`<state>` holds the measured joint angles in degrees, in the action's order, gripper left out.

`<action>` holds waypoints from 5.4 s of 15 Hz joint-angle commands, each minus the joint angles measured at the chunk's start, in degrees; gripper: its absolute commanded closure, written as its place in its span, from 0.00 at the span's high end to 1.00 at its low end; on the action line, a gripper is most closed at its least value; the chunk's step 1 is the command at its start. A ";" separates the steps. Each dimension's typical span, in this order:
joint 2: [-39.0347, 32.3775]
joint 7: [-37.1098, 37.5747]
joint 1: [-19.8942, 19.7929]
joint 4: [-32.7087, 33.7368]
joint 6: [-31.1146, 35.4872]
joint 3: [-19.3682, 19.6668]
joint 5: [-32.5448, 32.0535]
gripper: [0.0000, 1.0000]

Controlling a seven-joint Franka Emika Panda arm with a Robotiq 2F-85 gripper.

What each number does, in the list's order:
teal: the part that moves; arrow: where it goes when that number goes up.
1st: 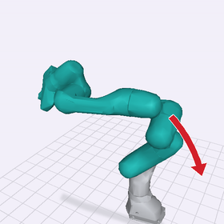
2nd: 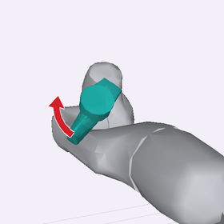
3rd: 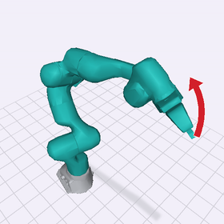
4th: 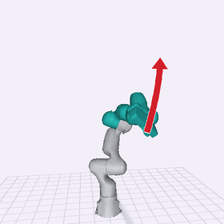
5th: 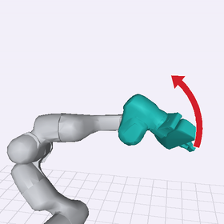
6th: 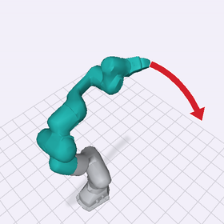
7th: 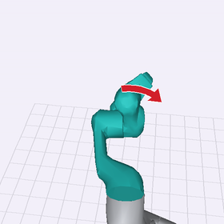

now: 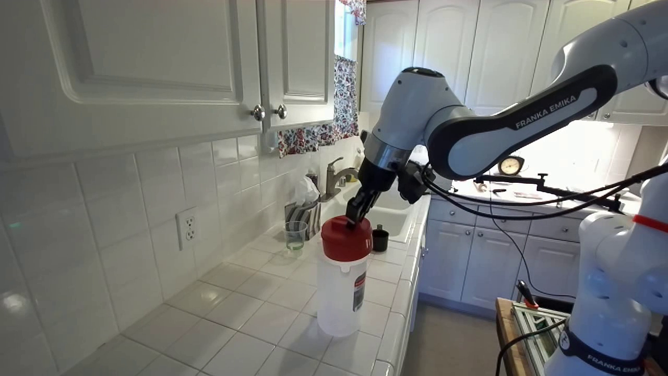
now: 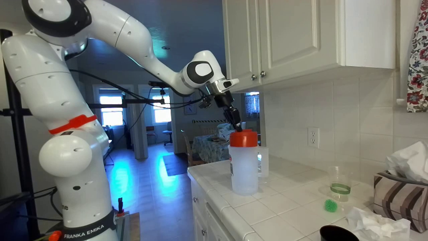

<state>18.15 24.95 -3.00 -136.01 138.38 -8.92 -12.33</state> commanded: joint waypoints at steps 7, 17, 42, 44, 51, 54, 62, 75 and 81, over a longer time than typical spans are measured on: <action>-1.34 2.20 0.48 1.76 0.19 -0.70 0.83 0.08; -2.03 8.30 -0.80 1.56 2.55 -2.91 -2.63 0.08; -3.37 18.53 -0.87 1.41 3.71 -4.03 -15.66 0.08; -3.84 17.70 -0.41 1.57 3.02 -3.65 -14.56 0.56; -3.99 7.86 2.48 2.07 -0.52 -0.86 -3.34 1.00; -3.79 6.19 2.39 2.60 -2.14 -0.54 -1.07 1.00; -3.84 6.72 1.74 4.60 -4.10 0.00 -1.19 1.00; -0.14 3.51 1.82 3.27 -7.57 0.65 0.02 1.00; 2.52 3.28 1.43 2.53 -8.81 0.19 -0.69 1.00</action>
<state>18.67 30.10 -1.54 -132.77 130.90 -8.90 -13.06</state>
